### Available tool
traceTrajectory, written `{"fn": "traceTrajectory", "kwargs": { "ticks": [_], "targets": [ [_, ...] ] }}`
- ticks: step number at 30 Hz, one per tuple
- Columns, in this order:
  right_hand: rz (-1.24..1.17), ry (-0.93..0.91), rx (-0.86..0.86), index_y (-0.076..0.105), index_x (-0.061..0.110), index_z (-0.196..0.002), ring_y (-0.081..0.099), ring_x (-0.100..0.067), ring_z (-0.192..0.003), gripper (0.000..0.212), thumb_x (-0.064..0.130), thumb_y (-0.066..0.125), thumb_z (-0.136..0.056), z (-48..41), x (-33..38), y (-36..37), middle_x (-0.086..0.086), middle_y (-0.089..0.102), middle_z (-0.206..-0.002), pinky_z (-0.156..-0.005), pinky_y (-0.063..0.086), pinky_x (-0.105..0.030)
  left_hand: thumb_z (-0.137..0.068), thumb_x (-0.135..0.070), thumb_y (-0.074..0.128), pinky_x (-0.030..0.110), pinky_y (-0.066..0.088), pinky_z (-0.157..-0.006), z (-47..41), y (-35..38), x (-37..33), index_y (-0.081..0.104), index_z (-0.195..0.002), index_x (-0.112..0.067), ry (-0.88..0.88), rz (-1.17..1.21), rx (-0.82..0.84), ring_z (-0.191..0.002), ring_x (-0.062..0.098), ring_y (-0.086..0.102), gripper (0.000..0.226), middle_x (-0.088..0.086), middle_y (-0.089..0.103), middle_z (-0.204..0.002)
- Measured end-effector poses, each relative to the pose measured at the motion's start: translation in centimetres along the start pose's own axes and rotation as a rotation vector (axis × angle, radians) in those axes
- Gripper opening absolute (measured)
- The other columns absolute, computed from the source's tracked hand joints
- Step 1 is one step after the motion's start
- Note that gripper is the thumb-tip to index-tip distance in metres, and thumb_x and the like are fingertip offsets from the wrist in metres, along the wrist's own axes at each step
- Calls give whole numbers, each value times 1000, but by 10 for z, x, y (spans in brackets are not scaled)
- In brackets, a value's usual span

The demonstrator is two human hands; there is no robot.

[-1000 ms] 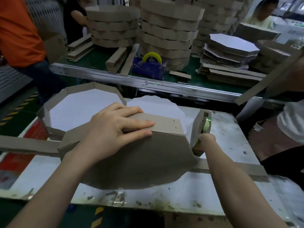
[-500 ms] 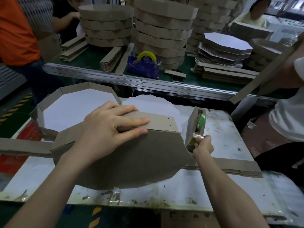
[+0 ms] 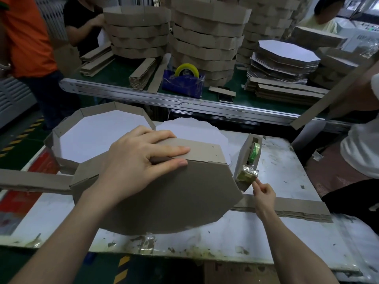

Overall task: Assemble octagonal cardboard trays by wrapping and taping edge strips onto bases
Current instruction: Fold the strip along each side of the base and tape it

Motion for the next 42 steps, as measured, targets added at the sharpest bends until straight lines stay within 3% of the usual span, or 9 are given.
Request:
{"fn": "traceTrajectory", "kwargs": {
  "ticks": [4,9,12,16,22,27,33,36,42],
  "targets": [
    [-33,-7,-64,52,9,-71,52,-18,-76,29,20,67,-95,6,3,-4,-4,59,-76,-77,44,-36,-85,-68,43,28,43,-67,1,-1,1,64,-110,-54,-2,-3,-8,-100,11,54,36,-19,64,-119],
    [-182,-84,-173,66,18,-93,60,-13,-79,15,33,66,-95,38,47,16,0,64,-84,-70,52,-27,-83,-67,45,31,47,-69,7,-4,7,68,-112,-47,-13,11,-38,-100,14,56,42,-21,62,-117],
    [-207,-163,-65,68,23,-109,60,-6,-75,15,31,63,-97,64,92,38,3,64,-86,-62,50,-17,-82,-67,45,33,48,-72,15,-11,17,64,-113,-48,-41,54,-51,-103,11,54,42,-26,55,-116],
    [-317,-258,197,71,23,-112,52,-1,-58,17,25,59,-100,120,155,68,9,56,-64,-57,49,-16,-80,-66,46,39,50,-79,33,-20,37,58,-117,-48,-96,137,-67,-105,12,53,42,-22,57,-118],
    [-197,-588,421,73,31,-89,59,0,-91,15,21,65,-96,205,213,84,9,62,-107,-71,50,-19,-85,-51,58,34,36,-105,44,-36,44,73,-106,-31,-32,204,-20,-131,5,42,33,-15,55,-131],
    [116,-1012,503,69,29,-90,52,-4,-110,17,12,66,-93,251,234,84,14,48,-132,-84,46,-11,-86,-31,70,30,45,-100,36,-33,37,70,-98,-32,-1,340,88,-116,-6,53,11,-25,64,-115],
    [345,-1268,470,74,17,-91,45,-10,-108,9,15,65,-90,279,234,77,9,47,-138,-92,42,-25,-82,-78,41,7,37,-81,31,-31,43,42,-118,-61,-205,591,149,-106,-22,50,40,-41,61,-109],
    [425,-1345,510,75,13,-92,41,-8,-110,17,20,60,-93,287,230,76,2,48,-139,-95,36,-17,-78,-86,29,6,36,-79,30,-31,41,38,-120,-66,-185,566,173,-107,-25,47,47,-44,57,-110],
    [474,-1343,510,75,14,-93,44,-13,-107,11,15,64,-93,290,229,79,-1,53,-138,-97,34,-16,-91,-53,52,28,54,-86,31,-33,37,63,-97,-34,-139,642,117,-99,-1,63,23,-19,69,-99]
  ]
}}
Point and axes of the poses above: each hand's wrist, its own z-axis away from the middle knuckle, its own y-axis out of the palm, x = y × z, the point moved 3 cm from there along -z, towards the middle knuckle
